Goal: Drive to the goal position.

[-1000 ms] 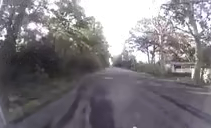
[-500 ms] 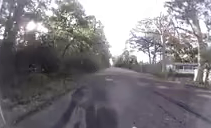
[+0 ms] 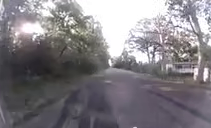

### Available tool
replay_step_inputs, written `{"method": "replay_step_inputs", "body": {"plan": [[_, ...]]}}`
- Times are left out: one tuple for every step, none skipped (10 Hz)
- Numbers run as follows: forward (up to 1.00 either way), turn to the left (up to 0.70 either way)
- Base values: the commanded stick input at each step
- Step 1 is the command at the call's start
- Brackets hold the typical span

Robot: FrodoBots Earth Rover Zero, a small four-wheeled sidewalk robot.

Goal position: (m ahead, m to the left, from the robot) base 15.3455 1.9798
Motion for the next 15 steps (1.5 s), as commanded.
{"method": "replay_step_inputs", "body": {"plan": [[0.7, 0.0], [0.7, 0.0], [0.7, 0.0], [0.7, 0.0], [0.7, 0.0], [0.7, 0.0], [0.7, 0.0], [0.7, 0.0], [0.7, 0.0], [0.7, -0.05], [0.7, -0.28], [0.7, -0.22], [0.7, -0.14], [0.7, -0.04], [0.7, 0.0]]}}
